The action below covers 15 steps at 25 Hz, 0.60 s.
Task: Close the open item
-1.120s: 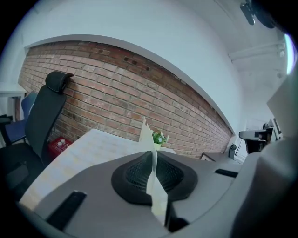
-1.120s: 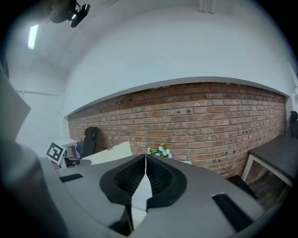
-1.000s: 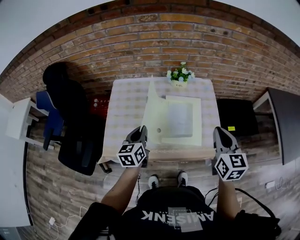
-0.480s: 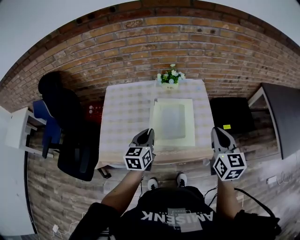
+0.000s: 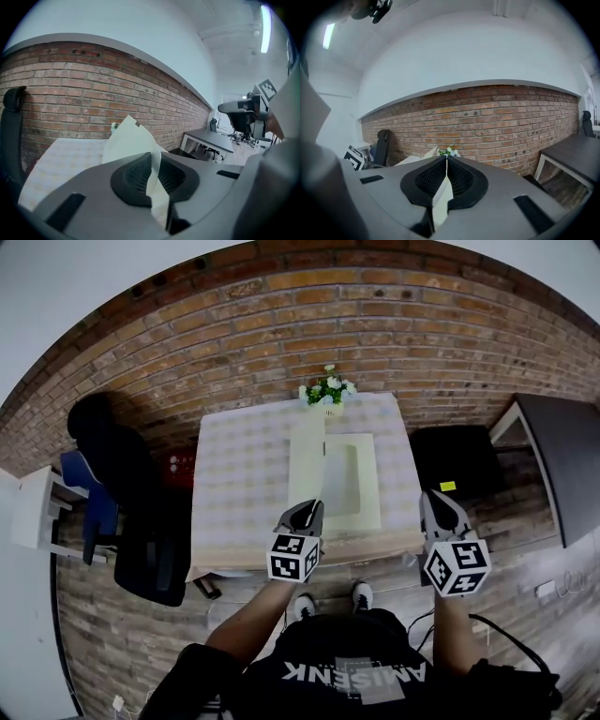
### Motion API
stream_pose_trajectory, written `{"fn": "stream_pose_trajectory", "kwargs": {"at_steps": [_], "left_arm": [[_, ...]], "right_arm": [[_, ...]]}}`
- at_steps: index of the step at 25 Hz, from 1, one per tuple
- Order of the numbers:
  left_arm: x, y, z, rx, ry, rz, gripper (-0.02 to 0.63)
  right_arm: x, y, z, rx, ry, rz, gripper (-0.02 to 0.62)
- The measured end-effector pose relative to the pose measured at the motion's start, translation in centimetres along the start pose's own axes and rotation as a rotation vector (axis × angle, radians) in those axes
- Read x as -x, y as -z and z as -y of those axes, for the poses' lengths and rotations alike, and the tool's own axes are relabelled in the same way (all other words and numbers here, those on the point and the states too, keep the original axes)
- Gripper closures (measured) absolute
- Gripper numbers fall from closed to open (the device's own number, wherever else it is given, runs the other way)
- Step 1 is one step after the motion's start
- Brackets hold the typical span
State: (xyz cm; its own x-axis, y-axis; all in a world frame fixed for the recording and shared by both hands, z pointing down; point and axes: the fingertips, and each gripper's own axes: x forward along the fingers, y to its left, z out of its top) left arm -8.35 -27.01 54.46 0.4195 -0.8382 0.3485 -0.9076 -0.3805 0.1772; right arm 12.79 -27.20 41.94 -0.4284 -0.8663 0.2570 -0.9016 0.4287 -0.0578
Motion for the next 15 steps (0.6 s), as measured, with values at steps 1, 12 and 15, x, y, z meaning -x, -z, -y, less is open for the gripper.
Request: {"fn": "stream_pose_trajectory", "kwargs": {"at_steps": [1, 12, 15], "left_arm": [[-0.4, 0.3, 0.5, -0.017, 0.007, -0.01, 0.583], [-4.4, 3.3, 5.0, -0.126, 0.07, -0.109, 0.578], [-5.3, 4.2, 5.8, -0.141, 0.085, -0.134, 0.577]], "right_arm": [[0.0, 0.0, 0.2, -0.002, 0.002, -0.002, 0.554], [-0.9, 1.0, 2.2, -0.016, -0.027, -0.007, 0.554], [-1.3, 1.6, 3.0, -0.021, -0.026, -0.021, 0.554]]}}
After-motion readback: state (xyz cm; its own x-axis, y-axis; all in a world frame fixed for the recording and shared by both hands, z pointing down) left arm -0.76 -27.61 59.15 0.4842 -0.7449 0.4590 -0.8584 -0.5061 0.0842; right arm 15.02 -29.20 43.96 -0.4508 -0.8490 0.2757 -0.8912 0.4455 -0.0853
